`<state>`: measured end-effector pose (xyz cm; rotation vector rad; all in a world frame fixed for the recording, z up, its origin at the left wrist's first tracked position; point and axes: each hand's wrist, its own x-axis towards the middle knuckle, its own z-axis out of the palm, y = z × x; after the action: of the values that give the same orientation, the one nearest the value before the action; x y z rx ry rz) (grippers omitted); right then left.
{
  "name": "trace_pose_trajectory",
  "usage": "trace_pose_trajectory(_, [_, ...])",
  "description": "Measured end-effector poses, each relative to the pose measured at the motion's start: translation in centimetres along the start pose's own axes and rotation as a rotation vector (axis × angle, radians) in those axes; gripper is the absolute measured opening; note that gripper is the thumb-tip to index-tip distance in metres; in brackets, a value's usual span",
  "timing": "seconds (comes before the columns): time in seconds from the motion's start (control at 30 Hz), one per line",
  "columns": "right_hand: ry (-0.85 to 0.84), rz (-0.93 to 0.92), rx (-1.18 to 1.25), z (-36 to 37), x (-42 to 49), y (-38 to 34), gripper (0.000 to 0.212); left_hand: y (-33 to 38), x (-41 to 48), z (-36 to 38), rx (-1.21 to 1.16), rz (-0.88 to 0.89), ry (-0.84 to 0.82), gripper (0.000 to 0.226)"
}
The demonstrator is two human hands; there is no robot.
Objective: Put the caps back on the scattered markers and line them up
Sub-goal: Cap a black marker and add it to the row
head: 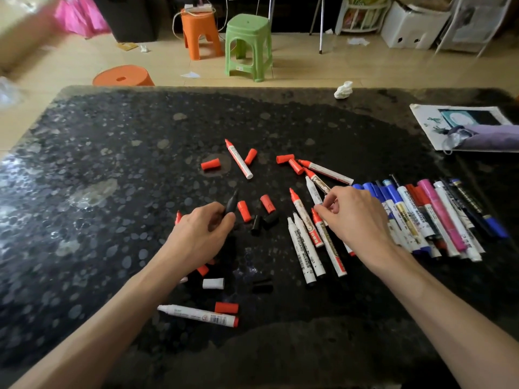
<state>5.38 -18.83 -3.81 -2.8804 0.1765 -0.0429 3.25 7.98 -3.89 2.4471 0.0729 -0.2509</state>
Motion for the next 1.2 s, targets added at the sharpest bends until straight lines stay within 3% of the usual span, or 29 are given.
trace_pose_trajectory(0.1, [-0.037,0.056,0.019,0.4,0.8,-0.1,0.022,-0.4,0.0,-1.1,0.030,0.029,0.021,0.020])
trace_pose_trajectory(0.23, [-0.030,0.065,0.101,0.2,0.4,-0.2,0.023,-1.2,0.0,-1.9,0.152,0.013,0.129,0.031])
trace_pose_trajectory(0.53, [-0.098,-0.138,0.236,-1.5,-3.2,-1.4,0.017,-1.6,-0.3,0.7,0.419,0.165,0.134,0.053])
trace_pose_trajectory(0.63, [-0.146,-0.166,0.264,-2.0,-3.9,-0.7,0.016,-0.2,-0.9,1.3,0.420,0.330,0.203,0.038])
trace_pose_trajectory(0.7, [-0.175,-0.181,0.266,-2.4,-4.1,-0.1,0.014,0.8,-1.3,1.4,0.297,0.490,-0.006,0.038])
trace_pose_trajectory(0.77, [-0.179,-0.194,0.274,-2.5,-4.1,0.5,0.012,1.4,-2.1,1.8,0.344,0.548,-0.312,0.050])
trace_pose_trajectory(0.87, [-0.180,-0.211,0.295,-2.3,-4.1,1.1,0.012,1.3,-3.2,2.8,0.483,0.605,-0.434,0.037])
trace_pose_trajectory(0.97, [-0.170,-0.241,0.336,-2.3,-4.1,1.3,0.012,1.2,-2.9,2.8,0.330,0.587,-0.355,0.022])
trace_pose_trajectory(1.1, [-0.177,-0.305,0.412,-2.7,-4.1,1.2,0.008,1.9,-1.4,1.6,-0.366,0.261,-0.193,0.006])
trace_pose_trajectory(1.2, [-0.152,-0.333,0.462,-2.7,-4.0,1.2,0.008,2.4,-0.9,0.5,-0.733,0.035,-0.169,0.016])
